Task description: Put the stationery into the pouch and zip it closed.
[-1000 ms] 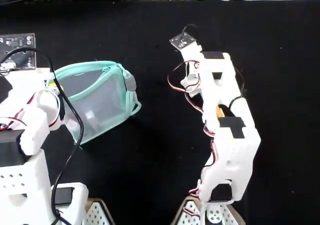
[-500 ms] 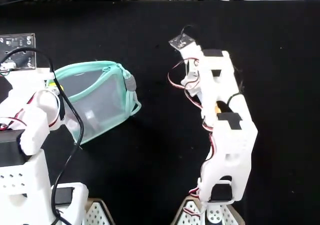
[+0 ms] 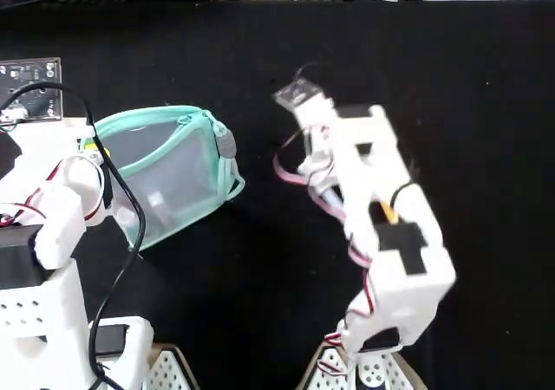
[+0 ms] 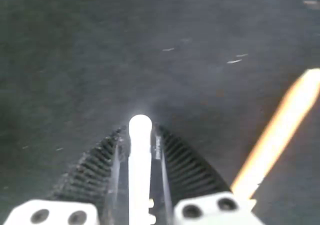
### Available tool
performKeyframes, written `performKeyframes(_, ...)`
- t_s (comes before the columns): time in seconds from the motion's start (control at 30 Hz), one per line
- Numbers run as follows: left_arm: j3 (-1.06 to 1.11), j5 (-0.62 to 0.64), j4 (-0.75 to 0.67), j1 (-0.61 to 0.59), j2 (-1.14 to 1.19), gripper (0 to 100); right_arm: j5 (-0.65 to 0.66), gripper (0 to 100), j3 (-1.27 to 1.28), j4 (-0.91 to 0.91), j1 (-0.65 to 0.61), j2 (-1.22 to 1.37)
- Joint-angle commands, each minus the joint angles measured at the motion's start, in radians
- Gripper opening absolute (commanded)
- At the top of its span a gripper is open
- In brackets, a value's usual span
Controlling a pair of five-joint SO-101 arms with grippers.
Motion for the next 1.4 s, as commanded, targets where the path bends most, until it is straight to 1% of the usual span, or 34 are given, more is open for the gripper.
performKeyframes(0.0,0.139,0.002,0.009,0.004,0.034,3,-0.02,1.2,0.214,-0.114,-0.074,-0.168)
performKeyframes(0.1,0.139,0.002,0.009,0.005,0.034,3,-0.014,1.5,0.332,-0.157,-0.117,-0.228)
performKeyframes(0.2,0.139,0.002,0.009,0.007,0.034,3,-0.014,2.0,0.357,-0.158,-0.118,-0.226)
performKeyframes(0.23,0.139,0.002,0.009,0.007,0.034,3,-0.014,3.6,0.357,-0.158,-0.117,-0.217)
performKeyframes(0.37,0.139,0.002,0.009,0.004,0.034,3,-0.014,15.1,0.335,-0.127,-0.121,-0.188)
performKeyframes(0.4,0.139,0.002,0.009,0.004,0.034,3,-0.012,16.2,0.326,-0.114,-0.123,-0.182)
performKeyframes(0.57,0.139,0.002,0.009,0.004,0.034,3,-0.012,11.1,0.26,-0.055,-0.121,-0.102)
performKeyframes(0.63,0.139,0.002,0.009,0.004,0.034,3,-0.012,5.9,0.217,-0.015,-0.121,-0.056)
performKeyframes(0.67,0.139,0.002,0.009,0.004,0.034,3,-0.012,1.2,0.2,-0.003,-0.121,-0.039)
performKeyframes(0.8,0.139,0.002,0.009,0.004,0.034,3,-0.012,1.3,0.183,-0.002,-0.118,-0.051)
performKeyframes(0.9,0.139,0.002,0.009,0.005,0.034,3,-0.012,1.2,0.196,0.015,-0.121,-0.196)
performKeyframes(1.07,0.139,0.002,0.009,0.008,0.034,3,-0.026,1.2,0.219,0.095,-0.144,-0.642)
performKeyframes(1.1,0.139,0.002,0.009,0.008,0.034,3,-0.049,1.2,0.216,0.103,-0.153,-0.739)
performKeyframes(1.17,0.139,0.002,0.009,0.008,0.034,3,-0.137,1.2,0.208,0.101,-0.189,-0.92)
performKeyframes(1.27,0.139,0.002,0.009,0.008,0.034,3,-0.252,1.2,0.179,0.066,-0.27,-1.145)
performKeyframes(1.37,0.139,0.002,0.009,0.008,0.034,3,-0.341,1.2,0.162,-0.041,-0.322,-1.303)
